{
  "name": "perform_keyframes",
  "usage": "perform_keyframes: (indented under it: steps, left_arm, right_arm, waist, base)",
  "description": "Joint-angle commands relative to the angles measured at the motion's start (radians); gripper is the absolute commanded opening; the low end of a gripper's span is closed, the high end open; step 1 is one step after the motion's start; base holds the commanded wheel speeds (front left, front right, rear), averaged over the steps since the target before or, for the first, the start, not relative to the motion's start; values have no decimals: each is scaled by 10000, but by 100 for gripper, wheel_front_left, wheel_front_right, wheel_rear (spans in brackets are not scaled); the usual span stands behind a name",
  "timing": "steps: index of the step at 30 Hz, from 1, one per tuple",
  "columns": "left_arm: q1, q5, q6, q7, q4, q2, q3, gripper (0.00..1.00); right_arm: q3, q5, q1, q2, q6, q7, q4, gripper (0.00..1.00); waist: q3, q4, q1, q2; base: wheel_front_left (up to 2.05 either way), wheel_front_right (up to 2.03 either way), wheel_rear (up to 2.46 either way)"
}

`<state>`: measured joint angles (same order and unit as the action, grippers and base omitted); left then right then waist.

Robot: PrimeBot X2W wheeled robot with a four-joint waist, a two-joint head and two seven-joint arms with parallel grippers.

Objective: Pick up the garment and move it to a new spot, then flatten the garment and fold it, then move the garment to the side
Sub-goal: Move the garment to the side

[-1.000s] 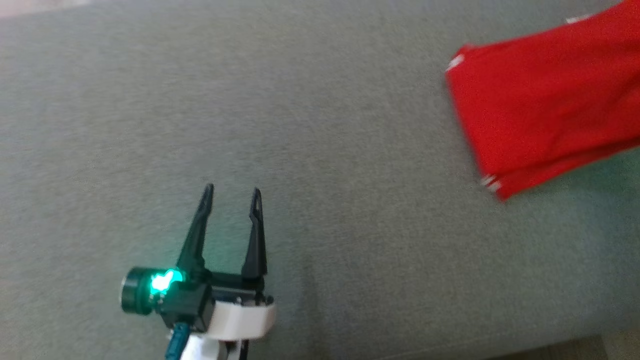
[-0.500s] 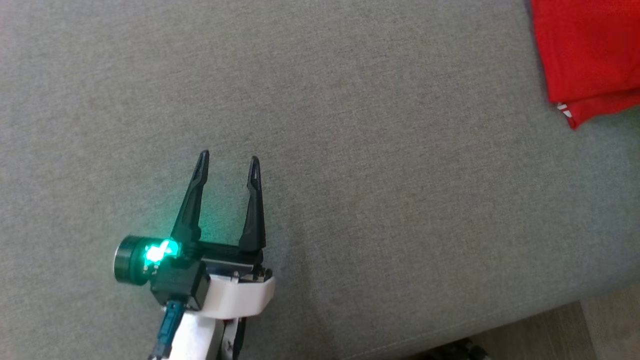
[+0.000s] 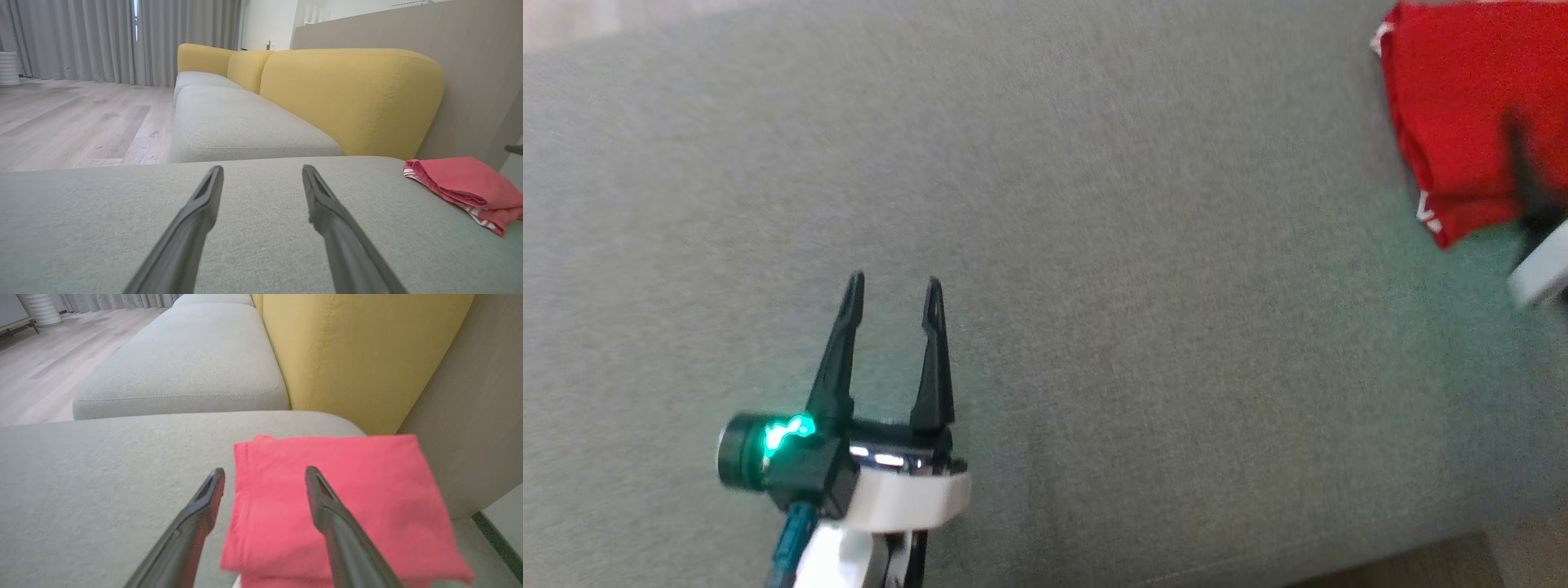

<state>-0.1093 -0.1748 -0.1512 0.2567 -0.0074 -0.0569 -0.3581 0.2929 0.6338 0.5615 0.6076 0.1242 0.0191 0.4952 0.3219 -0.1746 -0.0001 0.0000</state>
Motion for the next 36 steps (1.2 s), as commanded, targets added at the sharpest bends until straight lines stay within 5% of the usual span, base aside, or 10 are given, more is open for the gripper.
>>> perform_keyframes:
  steps: [1, 11, 17, 25, 36]
  left_arm:
    - [212, -95, -88, 51, -203, 66, 257, 100]
    - [1133, -418, -187, 51, 123, 66, 207, 100]
    - [1763, -437, -141, 51, 85, 66, 268, 100]
    - [2575, -283, -33, 51, -421, 66, 583, 100]
    - [3083, -87, 116, 51, -400, 66, 749, 100]
  right_arm:
    - [180, -104, -613, -141, 65, -276, -439, 100]
    - [645, -805, -3094, -2038, 65, -1851, -723, 100]
    - [-176, -2179, -4290, -3261, 65, -2771, -909, 100]
    - [-2032, -4510, -6090, -4705, 65, -2805, -3905, 100]
    - [-2464, -4883, -7803, -5328, 65, -2807, -4586, 100]
  waist:
    - [-831, 438, 1, 0]
    - [-2654, 1515, 1, 0]
    - [-3516, 2027, 1, 0]
    - [-4045, 2207, 1, 0]
    - [-4233, 2178, 1, 0]
  base:
    - [0, 0, 0]
    - [0, 0, 0]
    - [0, 0, 0]
    - [0, 0, 0]
    - [0, 0, 0]
